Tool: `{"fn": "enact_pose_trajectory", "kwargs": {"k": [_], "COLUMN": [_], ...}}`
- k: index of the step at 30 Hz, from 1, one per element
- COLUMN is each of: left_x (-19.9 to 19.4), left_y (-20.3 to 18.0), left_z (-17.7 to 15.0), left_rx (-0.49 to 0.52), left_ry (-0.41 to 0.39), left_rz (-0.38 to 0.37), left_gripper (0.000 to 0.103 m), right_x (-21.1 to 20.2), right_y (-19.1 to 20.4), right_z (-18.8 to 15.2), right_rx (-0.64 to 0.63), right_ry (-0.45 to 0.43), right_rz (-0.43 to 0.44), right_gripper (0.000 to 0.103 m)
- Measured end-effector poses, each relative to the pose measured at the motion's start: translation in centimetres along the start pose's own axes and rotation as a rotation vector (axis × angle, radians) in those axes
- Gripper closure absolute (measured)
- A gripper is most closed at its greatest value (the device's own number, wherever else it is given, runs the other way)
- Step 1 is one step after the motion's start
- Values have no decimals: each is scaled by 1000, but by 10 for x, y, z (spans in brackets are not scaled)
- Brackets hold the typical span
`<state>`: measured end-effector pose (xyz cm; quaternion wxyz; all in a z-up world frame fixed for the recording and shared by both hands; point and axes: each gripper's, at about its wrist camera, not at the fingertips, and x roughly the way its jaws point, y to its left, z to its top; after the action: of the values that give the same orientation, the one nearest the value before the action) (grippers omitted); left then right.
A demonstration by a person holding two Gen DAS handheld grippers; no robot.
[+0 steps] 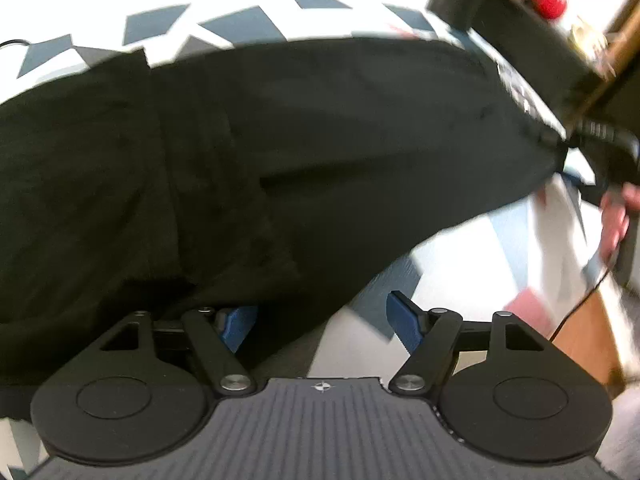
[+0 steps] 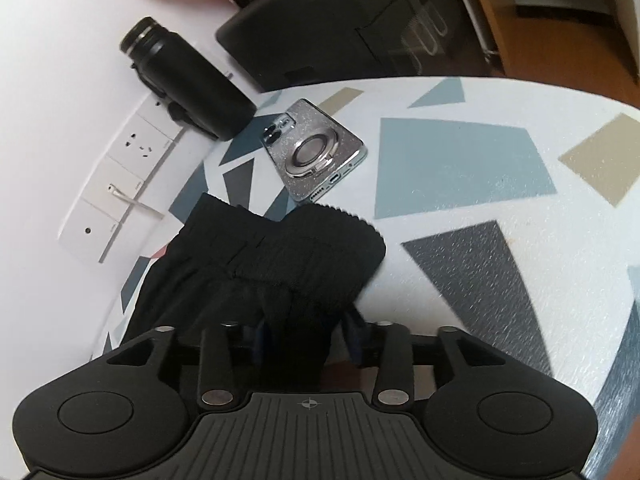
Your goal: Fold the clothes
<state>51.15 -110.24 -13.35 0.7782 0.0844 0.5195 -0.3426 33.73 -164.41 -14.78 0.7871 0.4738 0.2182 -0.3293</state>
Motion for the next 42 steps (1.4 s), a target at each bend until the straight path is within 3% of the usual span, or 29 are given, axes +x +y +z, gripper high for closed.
{"fn": "enact_pose_trajectory", "kwargs": {"k": [3, 6, 8, 12, 16, 20, 28, 30, 32, 35, 42], "left_x": [-18, -14, -2, 19, 39, 54, 73, 75, 77, 81, 85], "left_y": [-13, -28, -34, -33, -32, -39, -50, -50, -52, -54, -57], "left_z": [12, 30, 41, 53, 66, 73, 74, 74, 74, 74, 73], "left_rx": [-17, -5, -3, -46, -89, -106, -135, -141, -144, -149, -160], "left_ry": [-110, -170, -166, -133, -100, -78, -38, -31, -30, -29, -33], "left_rz": [-24, 14, 88, 167, 245, 295, 296, 303, 311, 325, 345], "left_gripper": [29, 22, 22, 22, 21, 18, 13, 11, 8, 3, 0], "right_x": [0, 2, 4, 9, 11, 20, 41, 46, 50, 54, 54], "right_y": [-2, -5, -8, -8, 1, 6, 19, 25, 29, 29, 17], "right_z": [2, 3, 6, 13, 16, 19, 20, 20, 21, 25, 32], "right_rx": [-14, 10, 36, 48, -33, -67, -182, -224, -246, -246, -193], "right_ry": [-27, -47, -43, -20, -2, 1, -44, -52, -59, -45, 11], "right_rz": [7, 27, 48, 101, 95, 66, 54, 37, 19, 23, 91], "right_gripper": [51, 44, 38, 28, 26, 27, 27, 32, 45, 55, 62]}}
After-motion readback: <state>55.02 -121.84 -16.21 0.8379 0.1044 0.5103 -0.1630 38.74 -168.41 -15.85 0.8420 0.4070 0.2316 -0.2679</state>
